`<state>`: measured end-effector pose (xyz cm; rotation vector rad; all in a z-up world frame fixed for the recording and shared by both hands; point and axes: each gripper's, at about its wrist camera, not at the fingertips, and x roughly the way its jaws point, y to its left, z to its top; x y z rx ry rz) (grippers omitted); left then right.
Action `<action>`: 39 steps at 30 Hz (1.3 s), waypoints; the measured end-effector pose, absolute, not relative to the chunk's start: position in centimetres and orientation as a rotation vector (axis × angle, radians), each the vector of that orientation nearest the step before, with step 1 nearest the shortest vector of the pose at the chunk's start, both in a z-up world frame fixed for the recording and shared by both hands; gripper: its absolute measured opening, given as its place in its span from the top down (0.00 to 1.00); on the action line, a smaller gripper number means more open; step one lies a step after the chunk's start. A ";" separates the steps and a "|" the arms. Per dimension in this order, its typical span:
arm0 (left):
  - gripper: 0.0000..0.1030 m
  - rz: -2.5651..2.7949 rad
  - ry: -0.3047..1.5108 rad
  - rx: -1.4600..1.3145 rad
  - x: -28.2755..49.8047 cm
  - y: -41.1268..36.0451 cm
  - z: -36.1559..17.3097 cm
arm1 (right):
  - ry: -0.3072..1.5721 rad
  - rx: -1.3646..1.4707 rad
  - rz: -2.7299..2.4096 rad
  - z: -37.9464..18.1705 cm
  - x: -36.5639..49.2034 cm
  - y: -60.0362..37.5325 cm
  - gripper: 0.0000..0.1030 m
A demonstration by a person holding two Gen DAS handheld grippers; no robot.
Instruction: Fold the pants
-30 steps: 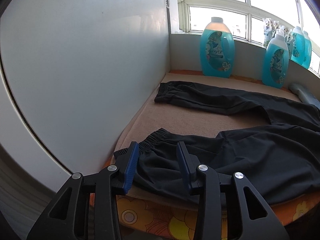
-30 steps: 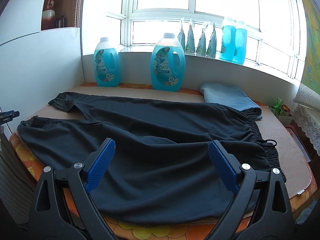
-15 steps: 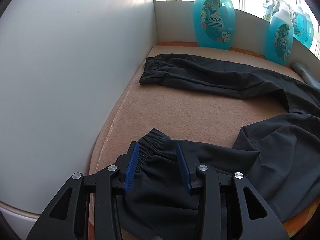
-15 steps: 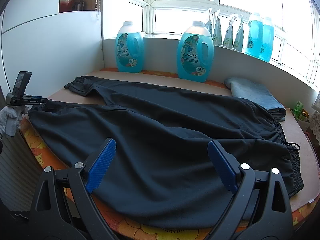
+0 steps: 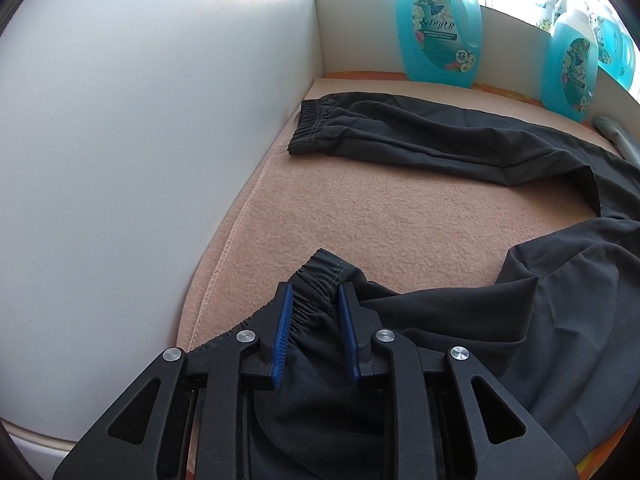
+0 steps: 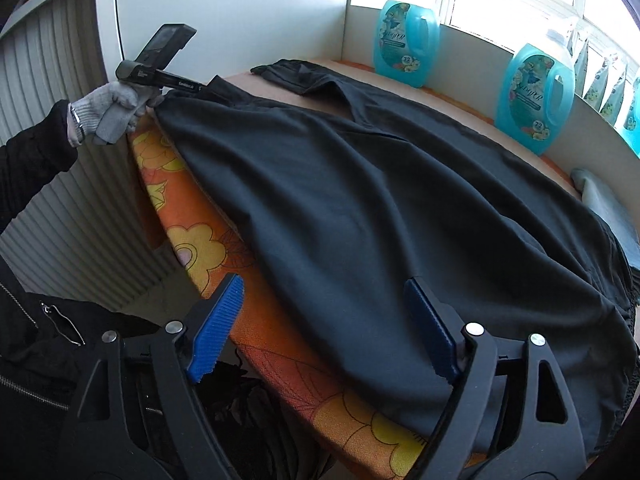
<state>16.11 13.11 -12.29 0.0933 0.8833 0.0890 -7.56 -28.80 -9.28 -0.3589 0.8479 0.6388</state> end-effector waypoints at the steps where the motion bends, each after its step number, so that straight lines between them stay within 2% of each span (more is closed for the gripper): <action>1: 0.85 0.092 0.879 0.102 16.3 13.0 -12.3 | 0.870 -0.371 0.641 -9.8 -7.3 -28.5 0.33; 2: 0.86 0.096 0.876 0.111 16.3 12.9 -12.3 | 0.891 -0.382 0.640 -10.1 -7.1 -28.3 0.38; 4: 0.86 0.097 0.874 0.115 16.4 12.8 -12.3 | 0.927 -0.403 0.636 -10.8 -6.7 -28.0 0.54; 5: 0.86 0.095 0.874 0.113 16.4 12.8 -12.3 | 0.932 -0.389 0.645 -10.7 -6.7 -28.2 0.55; 7: 0.86 0.091 0.873 0.112 16.4 12.9 -12.3 | 0.951 -0.372 0.665 -10.4 -6.5 -28.4 0.81; 10: 0.86 0.084 0.871 0.111 16.3 12.9 -12.1 | 0.949 -0.335 0.671 -9.6 -6.2 -28.7 0.91; 12: 0.85 0.084 0.865 0.120 15.8 12.8 -11.7 | 0.939 -0.299 0.670 -8.9 -5.7 -29.1 0.92; 17: 0.61 0.074 0.827 0.133 14.6 12.6 -10.2 | 0.897 -0.284 0.634 -7.0 -4.3 -29.4 0.94; 28: 0.60 -0.019 0.759 0.172 10.9 12.0 -6.8 | 0.792 -0.343 0.472 -3.5 2.8 -29.4 0.96; 39: 0.60 -0.157 0.813 0.276 7.8 9.3 -8.0 | 0.821 -0.340 0.311 -5.1 10.9 -31.4 0.96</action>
